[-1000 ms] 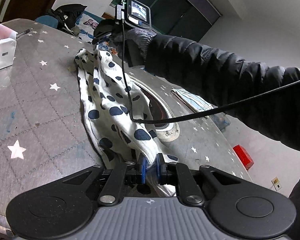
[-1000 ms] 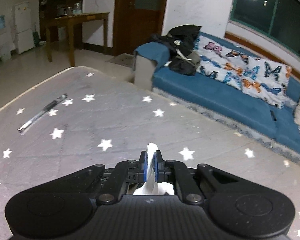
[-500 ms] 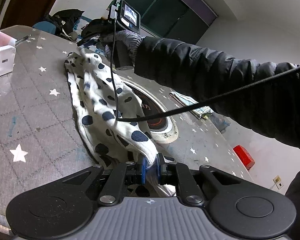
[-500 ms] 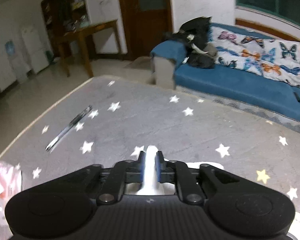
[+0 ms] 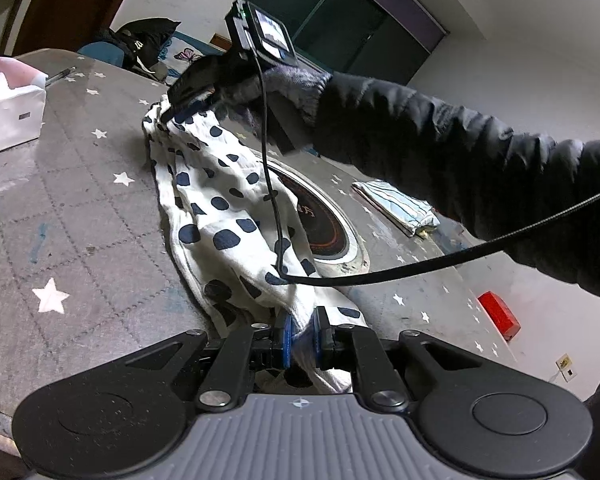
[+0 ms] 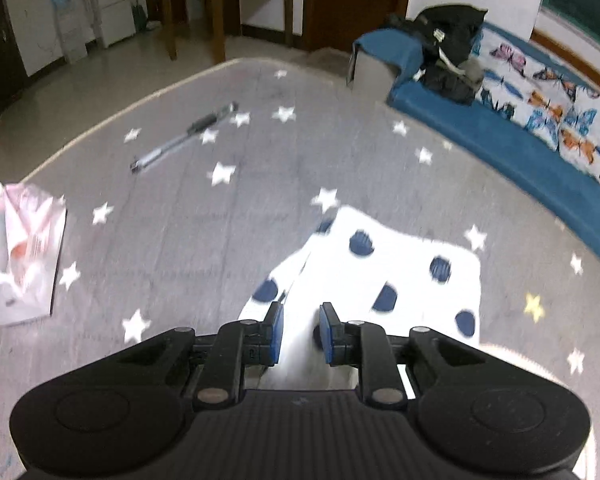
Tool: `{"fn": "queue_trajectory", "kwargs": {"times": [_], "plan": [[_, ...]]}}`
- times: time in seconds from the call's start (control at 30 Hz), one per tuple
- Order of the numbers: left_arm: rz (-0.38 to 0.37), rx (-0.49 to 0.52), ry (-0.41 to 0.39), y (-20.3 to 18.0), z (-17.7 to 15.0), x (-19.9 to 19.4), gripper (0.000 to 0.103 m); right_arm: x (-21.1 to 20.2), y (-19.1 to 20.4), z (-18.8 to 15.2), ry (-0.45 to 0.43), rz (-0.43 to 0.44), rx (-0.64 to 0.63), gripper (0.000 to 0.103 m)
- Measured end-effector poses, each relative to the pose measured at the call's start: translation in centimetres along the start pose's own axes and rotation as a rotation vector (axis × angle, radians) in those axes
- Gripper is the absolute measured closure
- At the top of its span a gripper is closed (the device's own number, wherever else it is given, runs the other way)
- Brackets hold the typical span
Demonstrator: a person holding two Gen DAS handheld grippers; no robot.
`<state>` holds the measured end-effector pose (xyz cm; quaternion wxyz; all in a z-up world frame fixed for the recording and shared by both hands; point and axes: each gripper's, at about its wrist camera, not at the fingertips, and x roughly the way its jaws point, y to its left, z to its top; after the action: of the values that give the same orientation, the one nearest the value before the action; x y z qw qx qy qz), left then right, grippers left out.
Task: Fold clothes
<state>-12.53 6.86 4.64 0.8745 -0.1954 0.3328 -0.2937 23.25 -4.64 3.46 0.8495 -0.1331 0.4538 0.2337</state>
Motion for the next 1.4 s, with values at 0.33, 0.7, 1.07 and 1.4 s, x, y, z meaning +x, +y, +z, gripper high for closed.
{"fn": "queue_trajectory", "kwargs": {"times": [0.33, 0.7, 1.07, 1.4], "plan": [[0.009, 0.020, -0.012, -0.5, 0.1, 0.0, 0.091, -0.5, 0.5, -2.1, 0.028, 0.025, -0.010, 0.084], [0.017, 0.036, -0.020, -0.8, 0.1, 0.1, 0.091, -1.3, 0.8, -3.1, 0.005, 0.029, -0.007, 0.097], [0.048, 0.046, -0.036, -1.1, 0.1, -0.5, 0.091, -5.0, 0.7, -1.7, -0.160, 0.154, 0.085, 0.101], [0.090, 0.009, -0.007, -0.1, -0.4, -0.5, 0.088, -2.4, 1.9, -2.9, -0.092, 0.203, 0.088, 0.093]]}}
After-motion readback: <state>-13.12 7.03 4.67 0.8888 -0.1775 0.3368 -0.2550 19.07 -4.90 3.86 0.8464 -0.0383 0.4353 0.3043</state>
